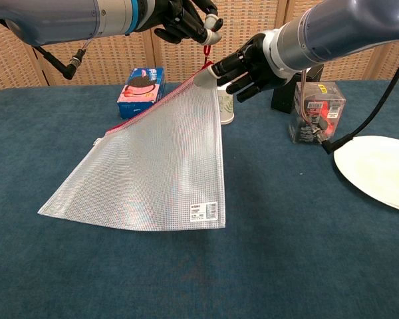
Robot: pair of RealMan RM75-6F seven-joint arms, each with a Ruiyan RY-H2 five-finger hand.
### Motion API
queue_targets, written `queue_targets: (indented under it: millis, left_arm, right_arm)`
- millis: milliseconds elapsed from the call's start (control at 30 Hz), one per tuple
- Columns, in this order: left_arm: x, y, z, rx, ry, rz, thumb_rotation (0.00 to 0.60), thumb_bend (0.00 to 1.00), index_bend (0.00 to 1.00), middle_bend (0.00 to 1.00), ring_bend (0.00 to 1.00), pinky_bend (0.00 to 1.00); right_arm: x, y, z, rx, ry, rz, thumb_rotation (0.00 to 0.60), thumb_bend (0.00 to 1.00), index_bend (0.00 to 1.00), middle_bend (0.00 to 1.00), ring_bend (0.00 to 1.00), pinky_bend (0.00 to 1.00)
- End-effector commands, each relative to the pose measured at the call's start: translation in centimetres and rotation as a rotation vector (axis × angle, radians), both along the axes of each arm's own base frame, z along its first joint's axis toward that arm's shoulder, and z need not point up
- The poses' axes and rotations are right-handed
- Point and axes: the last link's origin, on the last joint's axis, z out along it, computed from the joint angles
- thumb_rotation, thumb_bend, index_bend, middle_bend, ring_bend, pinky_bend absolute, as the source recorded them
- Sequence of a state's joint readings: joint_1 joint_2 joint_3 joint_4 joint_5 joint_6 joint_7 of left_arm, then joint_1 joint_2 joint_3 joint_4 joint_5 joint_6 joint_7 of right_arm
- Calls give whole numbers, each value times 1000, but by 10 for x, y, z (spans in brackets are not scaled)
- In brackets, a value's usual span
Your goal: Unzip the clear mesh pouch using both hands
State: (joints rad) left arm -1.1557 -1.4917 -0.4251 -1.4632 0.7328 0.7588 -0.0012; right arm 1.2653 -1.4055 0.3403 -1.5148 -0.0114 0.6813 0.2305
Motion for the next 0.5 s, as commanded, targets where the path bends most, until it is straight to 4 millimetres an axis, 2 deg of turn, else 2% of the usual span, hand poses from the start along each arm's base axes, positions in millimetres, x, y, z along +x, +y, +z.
queue_targets:
  millis: [33,500]
  left_arm:
    - [0,0,0,0,-1,0,600,814,718,969,988,1000]
    - [-4,2,3,3,-2,7,600,815,718,969,988,1000]
  right_arm:
    - [-1,0,0,1,2,-2,600,416,600,904,858,1000]
    - [-1,0,3,-6,-2,-3,600,594,615,904,859,1000]
